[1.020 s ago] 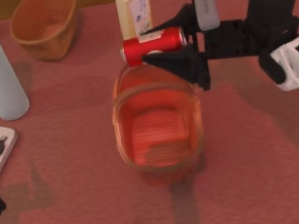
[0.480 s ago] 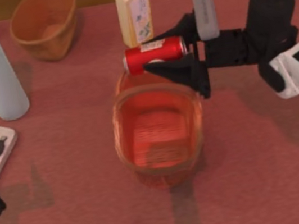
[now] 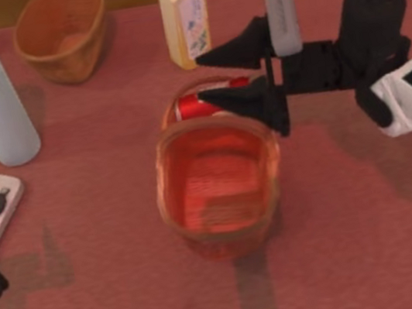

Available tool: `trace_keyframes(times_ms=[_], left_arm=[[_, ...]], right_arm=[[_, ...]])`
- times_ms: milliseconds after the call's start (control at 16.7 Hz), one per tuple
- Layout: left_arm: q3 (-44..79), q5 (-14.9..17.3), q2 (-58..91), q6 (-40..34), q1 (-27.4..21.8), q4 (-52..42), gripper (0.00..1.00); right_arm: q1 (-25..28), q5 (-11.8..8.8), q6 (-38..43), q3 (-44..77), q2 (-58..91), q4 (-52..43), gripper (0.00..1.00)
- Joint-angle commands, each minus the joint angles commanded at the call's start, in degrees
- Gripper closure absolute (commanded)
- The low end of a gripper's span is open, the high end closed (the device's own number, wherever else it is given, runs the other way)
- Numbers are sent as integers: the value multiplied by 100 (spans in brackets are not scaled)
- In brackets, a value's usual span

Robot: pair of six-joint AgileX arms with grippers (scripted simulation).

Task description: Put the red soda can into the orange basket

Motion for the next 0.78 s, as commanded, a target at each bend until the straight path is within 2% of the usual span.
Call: trace_keyframes(times_ms=[120,180,780], left_arm=[[0,0,0,0,0,0,0],[0,0,0,0,0,0,0],[55,6,48,25,-22,-34,0]], right_arm=[[0,0,0,0,0,0,2],[0,0,0,0,0,0,0],[-35,29,-17,-33,-59,-5,0]])
